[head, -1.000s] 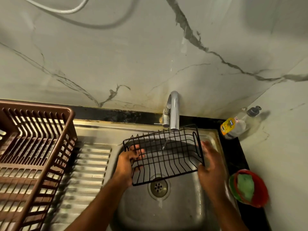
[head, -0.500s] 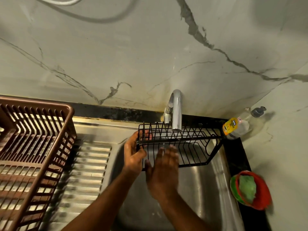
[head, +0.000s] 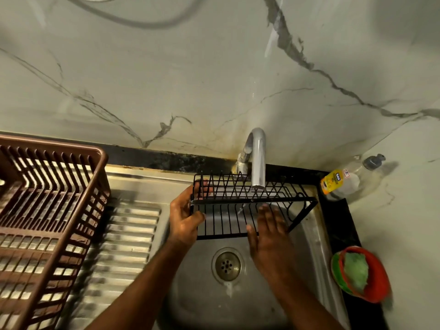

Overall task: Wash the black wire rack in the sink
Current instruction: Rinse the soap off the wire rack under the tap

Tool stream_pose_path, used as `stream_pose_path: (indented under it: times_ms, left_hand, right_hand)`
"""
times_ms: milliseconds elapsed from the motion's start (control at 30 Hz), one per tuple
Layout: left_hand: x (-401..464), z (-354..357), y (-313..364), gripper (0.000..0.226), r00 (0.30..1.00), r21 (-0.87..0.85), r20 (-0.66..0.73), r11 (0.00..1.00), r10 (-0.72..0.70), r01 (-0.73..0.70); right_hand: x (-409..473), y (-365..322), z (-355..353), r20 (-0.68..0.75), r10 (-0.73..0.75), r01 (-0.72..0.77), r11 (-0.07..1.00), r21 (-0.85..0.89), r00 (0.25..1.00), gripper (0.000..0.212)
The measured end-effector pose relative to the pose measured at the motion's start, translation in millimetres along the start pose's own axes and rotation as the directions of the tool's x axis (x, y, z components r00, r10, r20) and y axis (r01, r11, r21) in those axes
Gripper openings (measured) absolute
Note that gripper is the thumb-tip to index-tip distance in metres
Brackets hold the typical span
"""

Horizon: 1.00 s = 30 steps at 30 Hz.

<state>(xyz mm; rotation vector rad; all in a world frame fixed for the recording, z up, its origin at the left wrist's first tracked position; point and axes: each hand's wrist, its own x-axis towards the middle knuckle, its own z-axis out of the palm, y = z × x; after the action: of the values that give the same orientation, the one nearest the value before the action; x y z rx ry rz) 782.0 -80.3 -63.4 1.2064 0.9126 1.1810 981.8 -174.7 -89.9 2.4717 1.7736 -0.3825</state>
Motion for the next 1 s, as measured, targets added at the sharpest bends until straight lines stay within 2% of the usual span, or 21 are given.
stream_pose_path:
  times_ms: [67,133,200,267,333,367,433,500,600,667,733,833,900,967,1000]
  left_hand:
    - [0.0,6.5,-5.4,0.062,1.000,-0.029,0.012,1.000,-0.008,0.008]
    - [-1.2,11.6,-15.0,0.065,1.000,-0.055,-0.004,0.998,-0.031,0.031]
    - [-3.6,13.9,-20.3,0.071,0.997,-0.075,-0.041,0.995,-0.069,0.066]
    - [-3.0,15.2,-21.7,0.069,0.996,-0.061,-0.061,0.996,-0.064,0.060]
    - [-1.0,14.9,-21.3,0.065,0.992,-0.067,-0.105,0.995,-0.076,0.069]
    - [1.0,13.4,-22.1,0.065,0.992,-0.064,-0.106,0.996,-0.068,0.062]
    - [0.0,9.6,-27.1,0.068,0.996,-0.024,-0.070,0.998,-0.053,0.052]
    - [-3.5,9.3,-26.9,0.074,0.994,-0.001,-0.090,0.998,-0.069,0.069]
    - [-3.4,9.3,-25.6,0.074,0.993,0.025,-0.114,0.999,-0.034,0.037]
    - [-3.1,7.1,-24.5,0.069,0.995,0.040,-0.098,0.999,0.009,-0.005]
    - [-3.3,5.8,-20.8,0.070,0.997,0.034,-0.080,0.999,0.017,-0.014]
    - [-8.5,8.7,-16.9,0.071,0.997,0.034,-0.033,0.997,0.065,-0.064]
    - [-10.1,13.8,-13.9,0.069,0.997,0.037,0.004,0.996,0.082,-0.083]
    - [-12.9,20.5,-9.6,0.067,0.995,0.009,0.016,0.995,0.097,-0.098]
    - [-14.7,23.2,-8.9,0.066,0.996,-0.005,0.013,0.996,0.094,-0.094]
  right_hand:
    - [-3.9,-24.1,2.7,0.023,0.143,-0.144,0.988,0.063,0.990,0.084]
    - [-8.9,-54.6,4.3,0.053,0.152,-0.157,0.982,0.108,0.987,0.089]
    - [-17.7,-85.7,10.8,0.052,0.034,-0.041,0.990,0.133,0.998,0.084]
    - [-26.1,-104.9,9.2,-0.001,-0.137,0.136,0.977,0.164,0.991,0.078]
    - [-27.1,-105.4,8.3,0.025,-0.346,0.341,0.933,0.113,0.938,0.089]
    - [-25.1,-100.6,8.5,0.106,-0.422,0.412,0.905,0.105,0.900,0.097]
    - [-20.8,-86.4,5.3,0.192,-0.524,0.517,0.851,0.085,0.830,0.109]
    - [-15.9,-70.2,4.8,0.184,-0.553,0.557,0.830,0.032,0.813,0.113]
    - [-11.2,-36.1,2.7,0.160,-0.411,0.419,0.908,-0.019,0.897,0.116]
    - [-11.7,-9.4,0.6,0.139,-0.255,0.268,0.960,-0.083,0.957,0.113]
    - [-12.9,9.0,-1.3,0.113,-0.077,0.084,0.994,-0.064,0.991,0.104]
    - [-10.5,6.0,-1.2,0.152,0.063,-0.062,0.998,-0.010,0.986,0.096]
    - [-8.6,-11.5,-0.5,0.212,0.150,-0.155,0.988,0.008,0.966,0.100]
    - [-11.8,-37.5,0.4,0.202,0.146,-0.147,0.989,-0.008,0.968,0.106]
    - [-16.4,-54.7,-0.5,0.198,0.100,-0.098,0.995,-0.021,0.975,0.107]
